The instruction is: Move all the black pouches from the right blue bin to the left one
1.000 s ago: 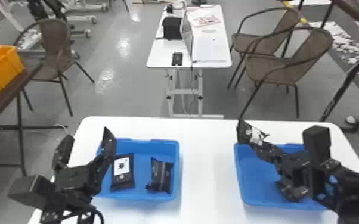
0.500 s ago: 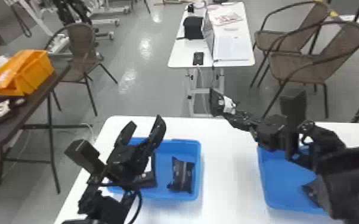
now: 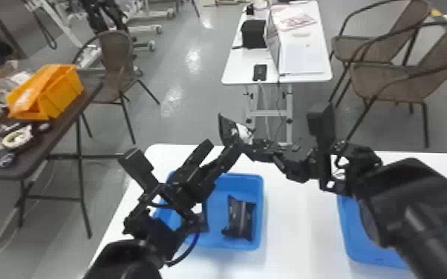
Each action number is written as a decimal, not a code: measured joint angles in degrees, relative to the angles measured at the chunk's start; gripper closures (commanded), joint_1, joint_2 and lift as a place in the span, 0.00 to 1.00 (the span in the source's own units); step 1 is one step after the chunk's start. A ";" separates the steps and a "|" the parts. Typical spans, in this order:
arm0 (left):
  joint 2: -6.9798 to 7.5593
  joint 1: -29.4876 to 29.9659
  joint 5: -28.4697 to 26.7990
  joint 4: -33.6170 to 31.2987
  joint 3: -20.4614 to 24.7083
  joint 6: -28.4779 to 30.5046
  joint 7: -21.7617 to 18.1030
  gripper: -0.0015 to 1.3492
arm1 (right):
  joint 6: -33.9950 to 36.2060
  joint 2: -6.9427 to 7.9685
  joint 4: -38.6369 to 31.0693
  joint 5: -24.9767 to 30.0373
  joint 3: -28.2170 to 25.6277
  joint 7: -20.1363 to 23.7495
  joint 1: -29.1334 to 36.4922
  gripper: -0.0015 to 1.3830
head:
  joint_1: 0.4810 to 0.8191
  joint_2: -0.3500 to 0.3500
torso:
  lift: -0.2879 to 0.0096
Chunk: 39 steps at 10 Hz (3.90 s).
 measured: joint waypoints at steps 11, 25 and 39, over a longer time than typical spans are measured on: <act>-0.32 2.23 -6.09 -1.10 -0.73 -6.72 5.70 0.90 | -2.30 -0.09 6.31 -8.93 10.02 1.85 -5.10 0.81 | 0.63 0.96 | 1.00; -1.43 5.82 -7.93 -0.10 0.50 -15.76 11.41 0.91 | -4.43 -0.24 5.65 -7.11 4.91 0.97 -2.18 0.01 | 0.63 0.99 | 1.00; -0.81 7.02 -19.81 9.76 3.53 -15.46 7.55 0.17 | 8.49 -0.62 -21.06 14.53 -27.65 -1.08 23.29 0.19 | 0.63 0.63 | 1.00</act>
